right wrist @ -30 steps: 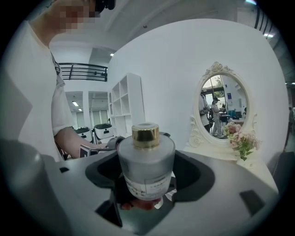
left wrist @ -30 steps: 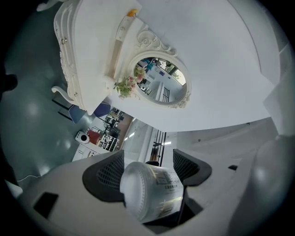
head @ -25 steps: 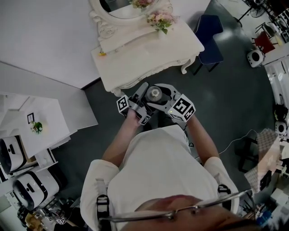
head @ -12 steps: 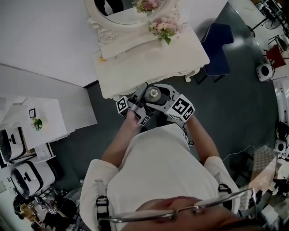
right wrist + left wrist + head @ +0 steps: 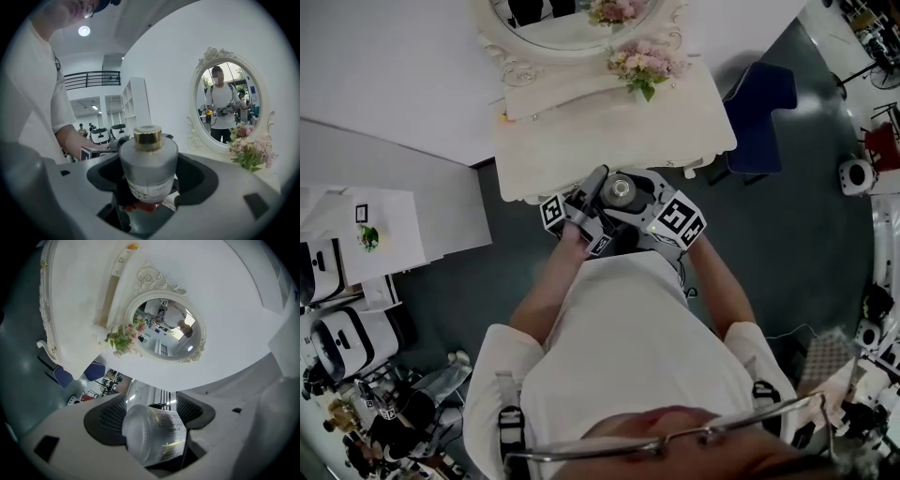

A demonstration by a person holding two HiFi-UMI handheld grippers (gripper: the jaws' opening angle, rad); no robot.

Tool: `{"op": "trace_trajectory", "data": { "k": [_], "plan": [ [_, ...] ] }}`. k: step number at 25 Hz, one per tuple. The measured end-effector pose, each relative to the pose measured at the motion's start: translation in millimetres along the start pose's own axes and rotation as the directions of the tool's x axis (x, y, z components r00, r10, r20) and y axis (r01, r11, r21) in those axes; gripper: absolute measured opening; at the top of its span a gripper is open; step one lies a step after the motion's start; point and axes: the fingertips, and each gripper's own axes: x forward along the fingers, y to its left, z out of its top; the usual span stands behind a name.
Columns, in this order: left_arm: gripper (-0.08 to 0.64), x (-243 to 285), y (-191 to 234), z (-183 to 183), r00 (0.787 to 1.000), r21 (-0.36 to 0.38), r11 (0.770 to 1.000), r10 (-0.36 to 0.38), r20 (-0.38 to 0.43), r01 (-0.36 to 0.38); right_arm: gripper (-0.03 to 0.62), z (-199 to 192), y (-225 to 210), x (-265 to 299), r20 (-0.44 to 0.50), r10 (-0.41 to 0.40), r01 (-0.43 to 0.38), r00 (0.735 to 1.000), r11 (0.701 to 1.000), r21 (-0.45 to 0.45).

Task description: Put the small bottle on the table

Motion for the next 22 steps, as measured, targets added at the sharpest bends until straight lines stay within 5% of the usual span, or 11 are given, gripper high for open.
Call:
{"op": "trace_trajectory", "data": {
  "k": [11, 22],
  "plan": [
    [0.324, 7.7, 13.7, 25.8, 0.998, -0.022, 1.000, 0.007, 0.069, -0.005, 0.341, -9.2, -24.4, 12.8, -0.012, 0.055, -0.055, 0.998, 0.998, 0.033],
    [0.324, 23.8, 29.1, 92.6, 0.996, -0.065, 0.996, 0.067, 0.065, -0.062, 0.339, -19.6, -76.6, 60.9, -0.069, 0.022, -0.015, 0.997, 0.995, 0.094]
  ]
}}
